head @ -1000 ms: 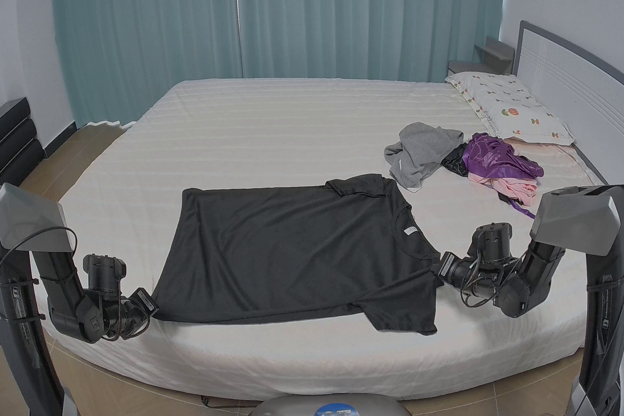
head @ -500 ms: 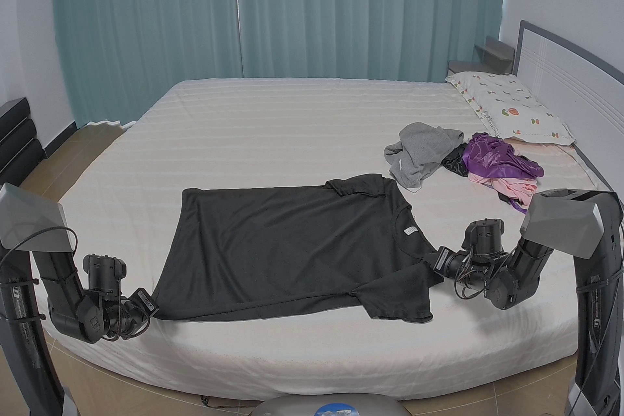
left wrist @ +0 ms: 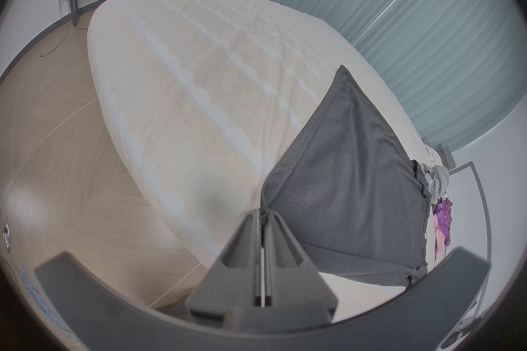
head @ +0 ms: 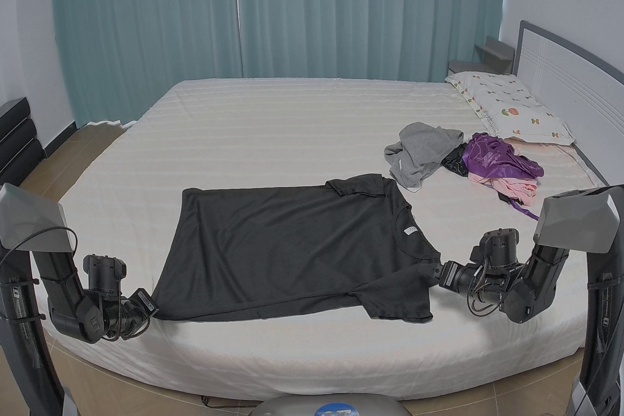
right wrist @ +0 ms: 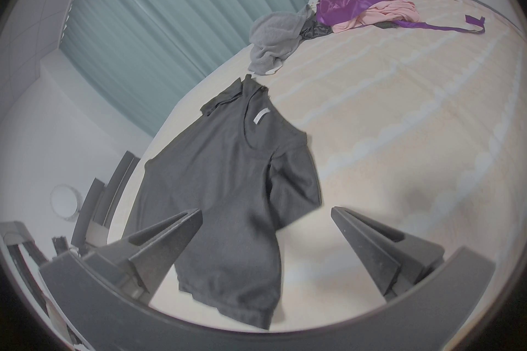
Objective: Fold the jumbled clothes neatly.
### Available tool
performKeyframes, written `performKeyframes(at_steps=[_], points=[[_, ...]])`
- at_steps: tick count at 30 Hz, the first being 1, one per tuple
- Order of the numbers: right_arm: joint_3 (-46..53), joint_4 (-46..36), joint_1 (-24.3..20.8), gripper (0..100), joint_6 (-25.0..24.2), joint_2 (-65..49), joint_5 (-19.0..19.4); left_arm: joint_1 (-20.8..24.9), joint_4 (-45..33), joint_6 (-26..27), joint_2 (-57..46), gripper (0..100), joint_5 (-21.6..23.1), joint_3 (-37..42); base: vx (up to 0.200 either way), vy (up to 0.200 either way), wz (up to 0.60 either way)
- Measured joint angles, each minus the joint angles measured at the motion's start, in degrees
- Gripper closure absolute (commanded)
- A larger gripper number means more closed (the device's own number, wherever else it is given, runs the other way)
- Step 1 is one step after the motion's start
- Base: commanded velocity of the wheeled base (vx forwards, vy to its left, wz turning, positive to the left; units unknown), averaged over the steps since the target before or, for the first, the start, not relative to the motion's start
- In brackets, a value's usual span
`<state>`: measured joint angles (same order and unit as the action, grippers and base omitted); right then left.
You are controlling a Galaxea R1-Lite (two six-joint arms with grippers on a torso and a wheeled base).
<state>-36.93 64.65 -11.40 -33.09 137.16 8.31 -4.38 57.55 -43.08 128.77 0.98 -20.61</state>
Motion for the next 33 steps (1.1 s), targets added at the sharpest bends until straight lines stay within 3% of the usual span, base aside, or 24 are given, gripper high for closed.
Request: performKeyframes(at_steps=[10, 33], points=[[12.51, 7.25, -2.52, 0, 2.6, -1.57, 3.4, 0.0, 0.0, 0.02, 0.0, 100, 0.0, 0.04, 0.0, 0.0, 0.0], [8.46, 6.49, -4.22, 0, 2.24, 2.65, 3.18, 0.0, 0.01, 0.2, 0.04, 100, 0.0, 0.04, 0.0, 0.0, 0.0]])
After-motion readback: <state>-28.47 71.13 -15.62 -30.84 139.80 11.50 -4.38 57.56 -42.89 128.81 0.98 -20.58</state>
